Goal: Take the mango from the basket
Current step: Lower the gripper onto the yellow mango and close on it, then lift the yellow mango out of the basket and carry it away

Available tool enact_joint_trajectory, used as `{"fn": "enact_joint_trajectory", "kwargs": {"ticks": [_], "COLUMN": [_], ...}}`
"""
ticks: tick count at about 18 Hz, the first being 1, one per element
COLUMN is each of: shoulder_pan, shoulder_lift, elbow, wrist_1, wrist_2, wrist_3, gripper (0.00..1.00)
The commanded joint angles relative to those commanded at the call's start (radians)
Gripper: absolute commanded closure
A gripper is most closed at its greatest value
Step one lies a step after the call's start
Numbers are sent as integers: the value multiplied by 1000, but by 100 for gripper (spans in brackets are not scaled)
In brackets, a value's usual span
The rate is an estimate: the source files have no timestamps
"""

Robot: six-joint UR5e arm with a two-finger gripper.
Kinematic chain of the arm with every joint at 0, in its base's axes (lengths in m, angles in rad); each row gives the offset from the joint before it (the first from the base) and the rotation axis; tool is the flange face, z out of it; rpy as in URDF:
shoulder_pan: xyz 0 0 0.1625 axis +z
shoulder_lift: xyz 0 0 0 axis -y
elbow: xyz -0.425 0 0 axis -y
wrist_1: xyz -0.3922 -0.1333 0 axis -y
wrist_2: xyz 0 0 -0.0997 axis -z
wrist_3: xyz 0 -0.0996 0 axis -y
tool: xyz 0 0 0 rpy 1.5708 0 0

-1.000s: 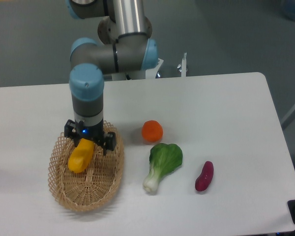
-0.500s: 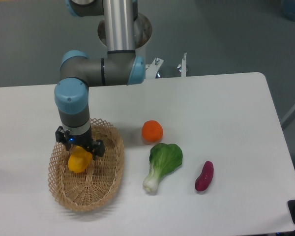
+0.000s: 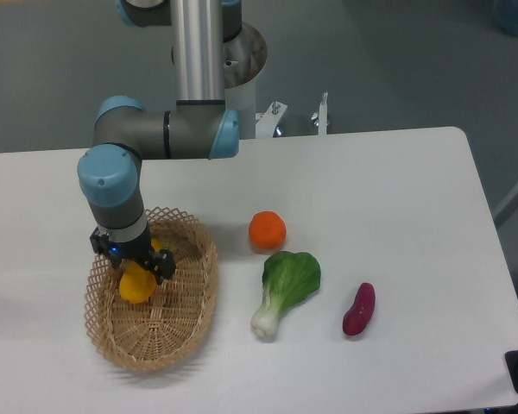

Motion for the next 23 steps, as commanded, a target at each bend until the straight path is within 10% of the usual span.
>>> {"fn": "enact_joint_trajectory", "kwargs": {"ticks": [12,23], "shoulder_pan": [11,296], "shoulder_lift": [49,227], "elbow": [34,72], "wrist_1": [-3,-72], "wrist_2": [23,-44], "wrist_3": [14,191], "gripper": [59,58]}}
